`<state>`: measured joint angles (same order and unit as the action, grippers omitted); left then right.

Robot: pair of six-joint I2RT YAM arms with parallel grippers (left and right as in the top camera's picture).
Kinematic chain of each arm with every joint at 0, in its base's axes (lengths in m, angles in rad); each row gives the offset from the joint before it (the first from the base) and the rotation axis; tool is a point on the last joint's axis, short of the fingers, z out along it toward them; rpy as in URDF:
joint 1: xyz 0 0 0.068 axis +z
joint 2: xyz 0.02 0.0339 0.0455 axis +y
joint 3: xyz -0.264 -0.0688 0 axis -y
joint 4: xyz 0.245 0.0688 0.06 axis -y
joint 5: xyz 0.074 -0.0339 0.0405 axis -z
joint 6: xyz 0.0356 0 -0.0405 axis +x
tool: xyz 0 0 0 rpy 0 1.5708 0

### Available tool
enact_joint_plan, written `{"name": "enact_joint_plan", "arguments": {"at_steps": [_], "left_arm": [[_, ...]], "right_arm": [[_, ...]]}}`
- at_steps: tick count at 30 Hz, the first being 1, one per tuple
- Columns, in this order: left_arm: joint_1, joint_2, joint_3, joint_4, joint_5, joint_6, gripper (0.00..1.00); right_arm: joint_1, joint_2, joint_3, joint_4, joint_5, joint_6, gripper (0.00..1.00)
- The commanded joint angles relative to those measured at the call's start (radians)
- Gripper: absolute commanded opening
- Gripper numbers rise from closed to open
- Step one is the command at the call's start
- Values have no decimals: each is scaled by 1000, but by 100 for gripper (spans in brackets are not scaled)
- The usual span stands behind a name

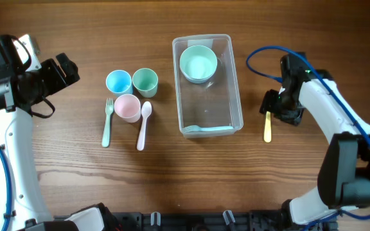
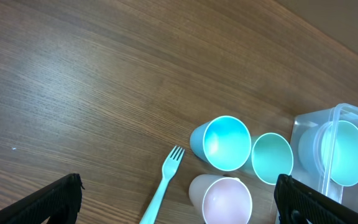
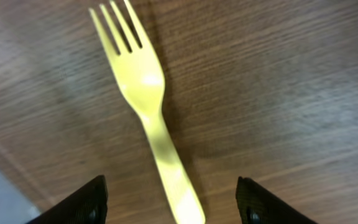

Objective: Pack container
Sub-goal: 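Grasp the yellow fork with the right gripper, then place the yellow fork in the container and withdraw right arm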

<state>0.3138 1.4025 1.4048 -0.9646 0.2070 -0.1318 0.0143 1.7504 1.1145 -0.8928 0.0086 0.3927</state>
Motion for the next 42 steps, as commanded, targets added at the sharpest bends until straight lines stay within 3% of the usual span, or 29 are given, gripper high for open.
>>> {"name": "enact_joint_plan", "arguments": {"at_steps": [1,7,8,9,12,15,19,23,26,30,36,39,42], "left_arm": [[5,4,16,2,5,23,100],[5,4,16,2,5,23,100],[5,4,16,2,5,23,100],[5,4,16,2,5,23,100],[5,4,16,2,5,23,100],[5,4,16,2,5,23,100],[5,4,16,2,5,23,100],[5,4,16,2,5,23,100],[5,4,16,2,5,23,100],[5,4,16,2,5,23,100],[5,4,16,2,5,23,100],[5,4,16,2,5,23,100],[5,4,16,2,5,23,100]], "right_arm": [[-2,68,-13,26,10,10,64],[-2,138,-13,64,-6,10,39],[-2,138,-13,60,-8,10,23],[-2,136,-13,57,-9,7,15],[-2,130,-7,47,5,-1,4],[-1,82,52,-10,38,-47,4],[21,-109,227,-112,9,-166,4],[195,-306,380,-115,-130,-464,4],[414,-347,398,-116,-168,-781,4],[607,-265,378,-118,-156,-1197,4],[593,6,365,-142,-45,-1348,4],[593,110,365,-185,77,-1348,4],[593,170,365,-193,57,-1331,4]]}}
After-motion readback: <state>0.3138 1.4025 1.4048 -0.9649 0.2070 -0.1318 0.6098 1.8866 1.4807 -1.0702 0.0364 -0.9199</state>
